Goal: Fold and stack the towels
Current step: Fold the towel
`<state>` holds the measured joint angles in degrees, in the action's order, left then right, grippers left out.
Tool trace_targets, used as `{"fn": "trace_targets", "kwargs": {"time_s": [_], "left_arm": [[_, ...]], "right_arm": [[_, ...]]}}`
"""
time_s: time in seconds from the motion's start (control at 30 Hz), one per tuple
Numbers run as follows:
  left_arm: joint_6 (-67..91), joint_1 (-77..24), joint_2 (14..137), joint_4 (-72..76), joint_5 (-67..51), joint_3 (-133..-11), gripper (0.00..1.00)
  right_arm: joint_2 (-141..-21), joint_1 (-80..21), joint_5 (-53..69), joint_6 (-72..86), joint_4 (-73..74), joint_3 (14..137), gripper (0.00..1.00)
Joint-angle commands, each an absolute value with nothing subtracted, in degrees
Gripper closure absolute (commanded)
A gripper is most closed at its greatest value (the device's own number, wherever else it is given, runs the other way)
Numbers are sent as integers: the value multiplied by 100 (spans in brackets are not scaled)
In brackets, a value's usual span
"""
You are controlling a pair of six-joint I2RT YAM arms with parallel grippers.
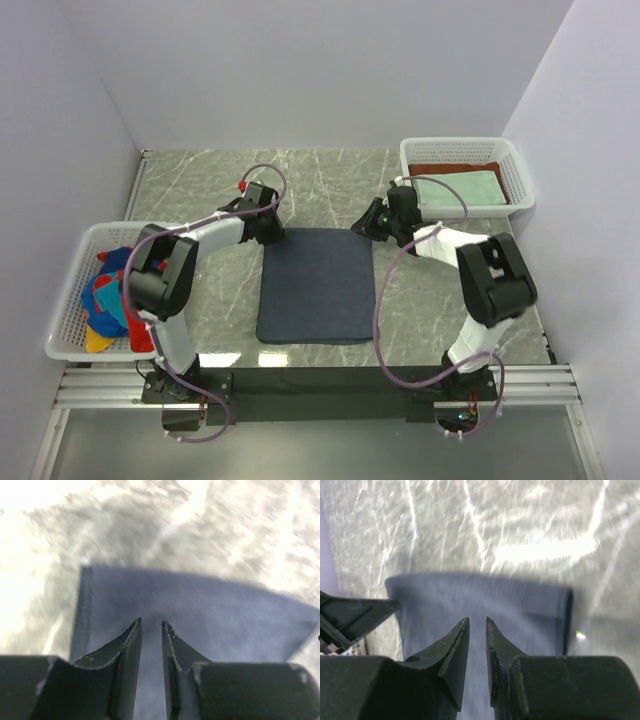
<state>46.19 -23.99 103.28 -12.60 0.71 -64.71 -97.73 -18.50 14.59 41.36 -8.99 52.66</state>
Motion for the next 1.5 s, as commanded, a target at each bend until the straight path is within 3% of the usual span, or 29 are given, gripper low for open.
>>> {"fn": "trace_targets", "kwargs": {"time_s": [0.0, 0.27, 0.43, 0.73, 0.87, 0.97, 1.2, 1.47], "left_arm": [[4473, -2198, 10651, -879, 176, -6785, 72], [4693, -1899, 10872, -607, 53, -6355, 74], [4746, -1890, 10732, -694, -202, -6398, 67], [4246, -1890, 9678, -1941, -18, -7258, 36], [3711, -1890, 9299, -2731, 307, -7584, 15], [3376, -1872, 9001, -2979, 588, -7585, 7], [2673, -1828, 8333, -3085, 510, -6918, 5], [2181, -1828, 8059, -2865, 607, -6276, 5]], "right_arm": [[-10361, -1662, 1617, 4254, -1625, 5633, 73], [-11030, -1178, 1714, 4570, -1811, 5414, 74], [-10750, -1108, 1775, 4325, -1539, 5396, 74], [-9810, -1134, 1679, 2612, 165, 6291, 70], [-9721, -1239, 1600, 1559, 965, 6767, 61], [-9843, -1336, 1573, 1213, 1449, 7110, 57], [-10247, -1397, 1451, 617, 1817, 7268, 57], [-11100, -1432, 1617, -764, 2890, 8586, 51]]}}
